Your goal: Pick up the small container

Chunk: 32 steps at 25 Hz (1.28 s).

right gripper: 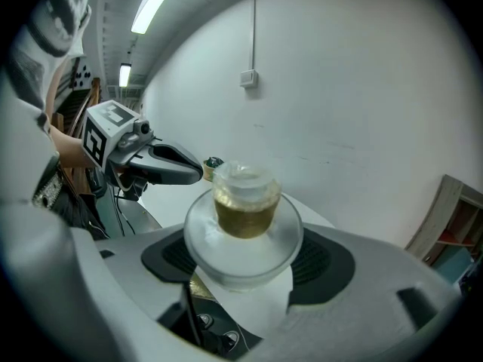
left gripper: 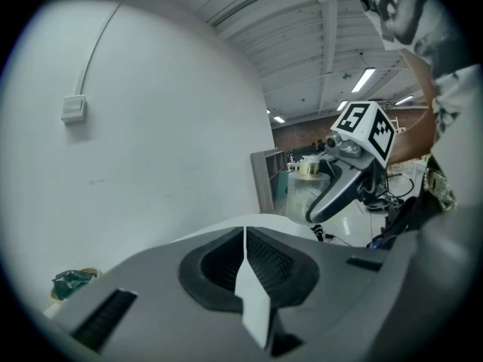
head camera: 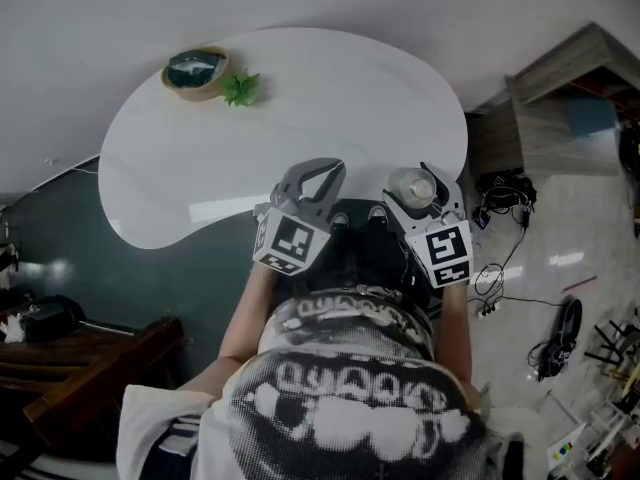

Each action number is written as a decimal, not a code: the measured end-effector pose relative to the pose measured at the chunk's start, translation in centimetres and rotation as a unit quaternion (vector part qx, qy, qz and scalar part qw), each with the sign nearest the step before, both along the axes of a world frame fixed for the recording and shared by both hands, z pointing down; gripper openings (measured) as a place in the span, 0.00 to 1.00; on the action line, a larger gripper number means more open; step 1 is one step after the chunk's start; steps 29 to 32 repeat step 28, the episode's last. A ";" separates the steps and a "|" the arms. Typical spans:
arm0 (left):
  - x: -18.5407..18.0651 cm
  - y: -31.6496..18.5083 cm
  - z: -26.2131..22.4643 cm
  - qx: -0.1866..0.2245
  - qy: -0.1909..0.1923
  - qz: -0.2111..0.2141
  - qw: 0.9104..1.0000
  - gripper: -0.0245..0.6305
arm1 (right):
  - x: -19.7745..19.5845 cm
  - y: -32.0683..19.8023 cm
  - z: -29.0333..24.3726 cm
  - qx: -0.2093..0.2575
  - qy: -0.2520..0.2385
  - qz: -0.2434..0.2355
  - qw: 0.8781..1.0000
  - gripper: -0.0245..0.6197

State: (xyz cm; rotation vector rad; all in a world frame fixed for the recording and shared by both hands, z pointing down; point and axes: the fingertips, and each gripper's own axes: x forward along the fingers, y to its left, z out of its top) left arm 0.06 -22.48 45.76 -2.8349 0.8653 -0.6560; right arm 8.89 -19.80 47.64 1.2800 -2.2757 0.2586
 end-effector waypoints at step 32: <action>0.5 0.2 0.5 -0.003 0.003 0.010 1.000 0.05 | 0.6 -1.3 0.6 0.004 0.014 -0.003 1.000 0.56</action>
